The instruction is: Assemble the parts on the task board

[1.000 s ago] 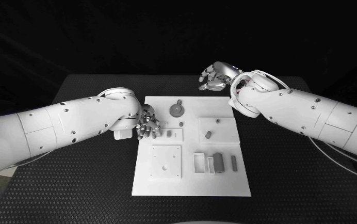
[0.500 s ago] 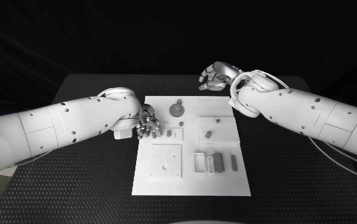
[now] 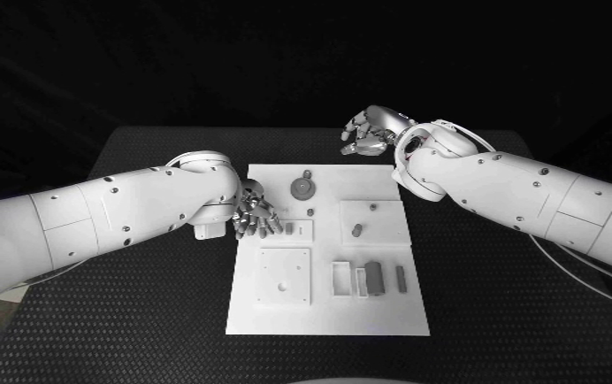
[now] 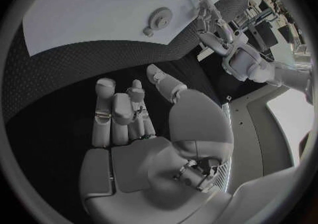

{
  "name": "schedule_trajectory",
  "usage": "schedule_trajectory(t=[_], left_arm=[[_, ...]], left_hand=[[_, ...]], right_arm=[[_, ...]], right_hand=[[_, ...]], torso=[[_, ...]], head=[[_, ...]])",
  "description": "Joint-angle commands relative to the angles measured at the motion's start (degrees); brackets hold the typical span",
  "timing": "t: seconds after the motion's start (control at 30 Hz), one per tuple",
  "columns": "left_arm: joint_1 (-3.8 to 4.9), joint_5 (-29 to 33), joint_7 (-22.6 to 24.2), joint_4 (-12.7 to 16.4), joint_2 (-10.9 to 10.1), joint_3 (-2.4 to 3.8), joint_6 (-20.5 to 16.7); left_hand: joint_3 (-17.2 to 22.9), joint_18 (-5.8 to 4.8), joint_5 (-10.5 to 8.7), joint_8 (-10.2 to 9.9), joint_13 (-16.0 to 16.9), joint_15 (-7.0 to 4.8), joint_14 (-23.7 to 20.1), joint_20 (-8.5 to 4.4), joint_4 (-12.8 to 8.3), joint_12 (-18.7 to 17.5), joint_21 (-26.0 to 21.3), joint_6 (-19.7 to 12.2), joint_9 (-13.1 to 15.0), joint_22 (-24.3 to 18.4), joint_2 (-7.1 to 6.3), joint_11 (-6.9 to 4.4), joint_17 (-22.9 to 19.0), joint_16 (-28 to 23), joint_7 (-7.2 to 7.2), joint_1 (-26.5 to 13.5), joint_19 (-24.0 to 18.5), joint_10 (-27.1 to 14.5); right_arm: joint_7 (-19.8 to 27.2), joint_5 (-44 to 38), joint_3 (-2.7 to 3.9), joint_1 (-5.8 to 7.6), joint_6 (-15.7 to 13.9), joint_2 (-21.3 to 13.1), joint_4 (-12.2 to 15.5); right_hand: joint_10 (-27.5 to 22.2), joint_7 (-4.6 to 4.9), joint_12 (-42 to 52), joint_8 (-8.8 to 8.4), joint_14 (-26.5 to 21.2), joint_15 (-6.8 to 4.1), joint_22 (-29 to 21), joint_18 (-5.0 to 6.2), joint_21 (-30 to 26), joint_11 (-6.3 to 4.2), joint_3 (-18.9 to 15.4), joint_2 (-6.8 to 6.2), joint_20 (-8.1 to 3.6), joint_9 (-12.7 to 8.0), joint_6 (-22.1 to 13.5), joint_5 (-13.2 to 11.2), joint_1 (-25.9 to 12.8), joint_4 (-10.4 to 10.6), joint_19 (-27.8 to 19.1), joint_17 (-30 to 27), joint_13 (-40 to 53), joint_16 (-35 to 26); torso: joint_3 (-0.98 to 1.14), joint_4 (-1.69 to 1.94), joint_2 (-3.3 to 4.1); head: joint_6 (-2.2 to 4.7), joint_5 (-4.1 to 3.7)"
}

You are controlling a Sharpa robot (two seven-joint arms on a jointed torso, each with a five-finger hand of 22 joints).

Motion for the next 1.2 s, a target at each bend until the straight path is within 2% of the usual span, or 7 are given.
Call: schedule_trajectory(t=[0.03,0.87,1.2], left_arm=[[-0.16,-0.50,-0.07,-0.07,0.02,-0.12,-0.43],[-0.17,-0.41,1.17,0.09,-0.04,-0.04,-3.31],[-0.17,-0.41,1.40,0.05,-0.12,-0.02,-3.26]], left_hand=[[-0.78,-0.81,0.12,-0.24,-0.09,-0.37,-0.23,-0.20,-0.14,0.32,-0.37,-0.31,0.09,0.70,-0.43,-0.07,-0.09,0.24,-0.12,-0.64,0.17,0.02],[-1.52,-0.80,0.13,-0.23,-0.11,-0.58,0.00,-0.43,-0.54,0.47,-0.54,0.13,0.31,0.68,-0.02,-0.27,-0.17,0.45,-0.33,-0.94,0.57,0.30],[-1.70,-0.82,0.13,-0.16,-0.13,-0.63,0.11,-0.48,-0.76,0.50,-0.58,0.37,0.40,0.69,-0.01,-0.35,-0.21,0.49,-0.42,-0.92,0.70,0.41]], right_arm=[[0.24,-0.56,0.01,-0.04,0.66,-0.01,0.02],[0.24,-0.56,-0.01,-0.29,0.82,0.18,-0.19],[0.25,-0.56,-0.01,-0.40,0.87,0.20,-0.34]], right_hand=[[-0.20,0.41,0.20,0.16,-0.31,-0.17,1.02,2.24,-0.09,-0.33,-0.12,0.38,-0.04,-0.07,0.01,0.23,0.09,-0.06,-0.16,-0.09,-0.07,0.09],[-0.21,0.42,0.20,0.15,-0.32,-0.16,1.01,2.24,-0.10,-0.32,-0.11,0.40,-0.04,-0.08,0.00,0.23,0.11,-0.03,-0.17,-0.10,-0.09,0.08],[-0.21,0.42,0.20,0.15,-0.32,-0.16,1.01,2.24,-0.10,-0.32,-0.11,0.41,-0.04,-0.08,0.00,0.22,0.11,-0.03,-0.17,-0.11,-0.09,0.08]], torso=[[0.01,-0.01,0.01],[0.01,-0.02,-0.01],[0.02,0.00,0.01]], head=[[0.00,-0.03],[-0.02,-0.17],[-0.12,-0.27]])
